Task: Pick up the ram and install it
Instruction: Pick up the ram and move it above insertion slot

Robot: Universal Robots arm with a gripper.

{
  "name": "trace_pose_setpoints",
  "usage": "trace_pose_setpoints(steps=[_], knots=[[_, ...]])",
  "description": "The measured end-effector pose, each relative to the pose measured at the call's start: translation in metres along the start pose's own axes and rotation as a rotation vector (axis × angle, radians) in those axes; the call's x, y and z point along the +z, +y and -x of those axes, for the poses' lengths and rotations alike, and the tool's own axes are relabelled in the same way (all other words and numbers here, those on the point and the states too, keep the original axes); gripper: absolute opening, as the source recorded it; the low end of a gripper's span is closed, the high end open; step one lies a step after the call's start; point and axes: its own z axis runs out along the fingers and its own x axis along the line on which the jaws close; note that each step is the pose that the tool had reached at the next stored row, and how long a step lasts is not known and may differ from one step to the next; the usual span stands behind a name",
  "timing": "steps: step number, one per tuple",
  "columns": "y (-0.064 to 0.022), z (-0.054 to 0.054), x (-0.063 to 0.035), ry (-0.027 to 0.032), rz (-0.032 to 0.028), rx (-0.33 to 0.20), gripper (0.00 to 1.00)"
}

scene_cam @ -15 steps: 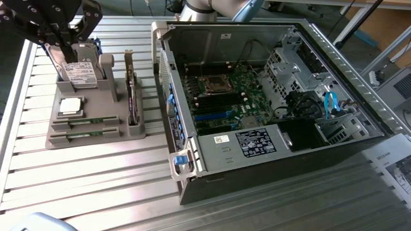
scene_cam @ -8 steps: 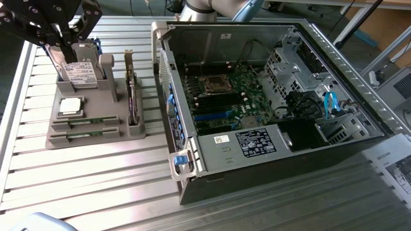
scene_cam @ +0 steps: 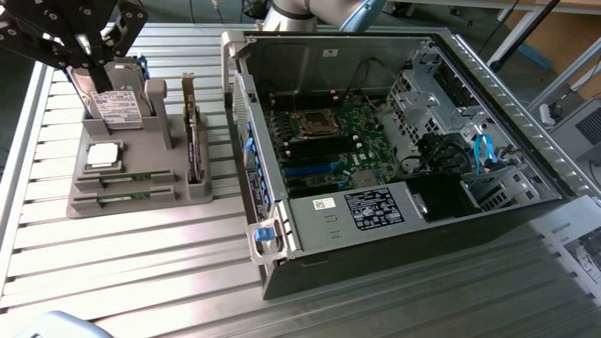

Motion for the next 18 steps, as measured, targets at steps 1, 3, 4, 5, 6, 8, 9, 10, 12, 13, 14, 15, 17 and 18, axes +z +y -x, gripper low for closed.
trace_pose_setpoints(steps=[1, 3, 4, 5, 6, 8, 9, 10, 12, 13, 14, 15, 17, 18], knots=[[0.0, 0.0, 0.0, 0.0006, 0.0003, -0.014, 0.1], [0.0, 0.0, 0.0, 0.0018, 0.001, -0.042, 0.1], [0.0, 0.0, 0.0, 0.0025, 0.0014, -0.058, 0.1], [0.0, 0.0, 0.0, 0.0031, 0.0018, -0.072, 0.1], [0.0, 0.0, 0.0, 0.0039, 0.0021, -0.088, 0.1], [0.0, 0.0, 0.0, 0.0052, 0.0029, -0.118, 0.1], [0.0, 0.0, 0.0, 0.0059, 0.0033, -0.134, 0.1], [0.0, 0.0, 0.0, 0.0066, 0.0036, -0.15, 0.1], [0.0, 0.0, 0.0, 0.008, 0.0044, -0.181, 0.1], [0.0, 0.0, 0.0, 0.0087, 0.0048, -0.196, 0.1], [0.0, 0.0, 0.0, 0.0093, 0.0051, -0.211, 0.1], [0.0, 0.0, 0.0, 0.0099, 0.0055, -0.225, 0.1], [0.0, 0.0, 0.0, 0.0113, 0.0062, -0.256, 0.1], [0.0, 0.0, 0.0, 0.0119, 0.0065, -0.269, 0.1]])
